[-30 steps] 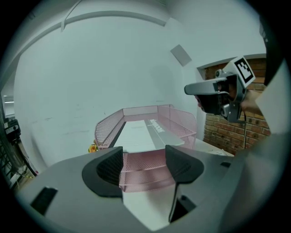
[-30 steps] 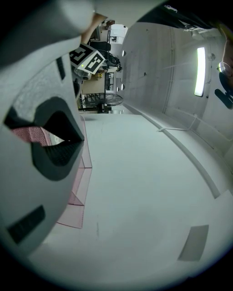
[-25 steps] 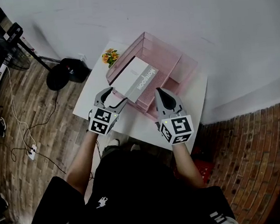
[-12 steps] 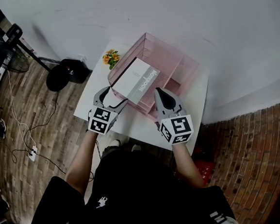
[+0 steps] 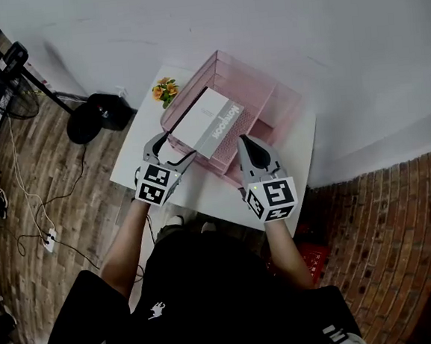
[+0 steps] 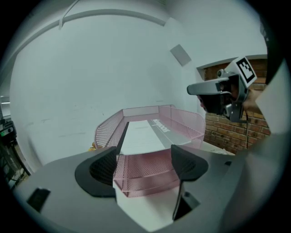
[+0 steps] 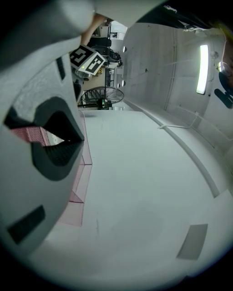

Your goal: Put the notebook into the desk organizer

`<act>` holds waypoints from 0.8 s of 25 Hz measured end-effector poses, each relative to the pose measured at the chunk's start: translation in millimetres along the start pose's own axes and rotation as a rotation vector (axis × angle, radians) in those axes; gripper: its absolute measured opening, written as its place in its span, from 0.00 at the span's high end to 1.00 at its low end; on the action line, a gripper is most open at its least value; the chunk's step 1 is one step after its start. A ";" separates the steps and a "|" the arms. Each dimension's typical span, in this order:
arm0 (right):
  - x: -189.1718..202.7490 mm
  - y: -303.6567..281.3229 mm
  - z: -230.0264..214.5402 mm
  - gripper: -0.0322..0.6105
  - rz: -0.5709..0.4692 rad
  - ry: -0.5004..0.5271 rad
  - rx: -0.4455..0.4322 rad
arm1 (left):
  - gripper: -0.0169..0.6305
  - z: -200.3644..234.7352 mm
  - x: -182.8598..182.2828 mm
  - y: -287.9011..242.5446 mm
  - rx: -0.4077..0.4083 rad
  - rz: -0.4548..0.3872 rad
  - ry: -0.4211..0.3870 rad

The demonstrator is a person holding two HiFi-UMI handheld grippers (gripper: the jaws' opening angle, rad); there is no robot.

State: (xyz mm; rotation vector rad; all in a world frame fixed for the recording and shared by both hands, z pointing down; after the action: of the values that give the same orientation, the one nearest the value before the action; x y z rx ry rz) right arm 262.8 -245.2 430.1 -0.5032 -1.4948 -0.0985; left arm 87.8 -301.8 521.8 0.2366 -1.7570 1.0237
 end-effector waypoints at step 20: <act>5.5 14.0 -14.7 0.95 -0.011 -0.032 -0.015 | 0.39 -5.5 -11.6 -5.5 -0.024 0.023 0.006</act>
State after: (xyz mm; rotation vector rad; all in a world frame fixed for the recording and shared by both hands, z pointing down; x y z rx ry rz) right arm 282.1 -236.9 431.8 -0.5105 -1.5290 -0.1108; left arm 99.9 -304.7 515.4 0.1979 -1.7695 1.0184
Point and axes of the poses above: the fingertips, and each gripper's own axes: y backward along the fingers, z to its left, x out of its underside, the point moved 4 cm from there along y, backward along the fingers, and after that the axes turned 7 degrees about z, right-handed, at the moved point
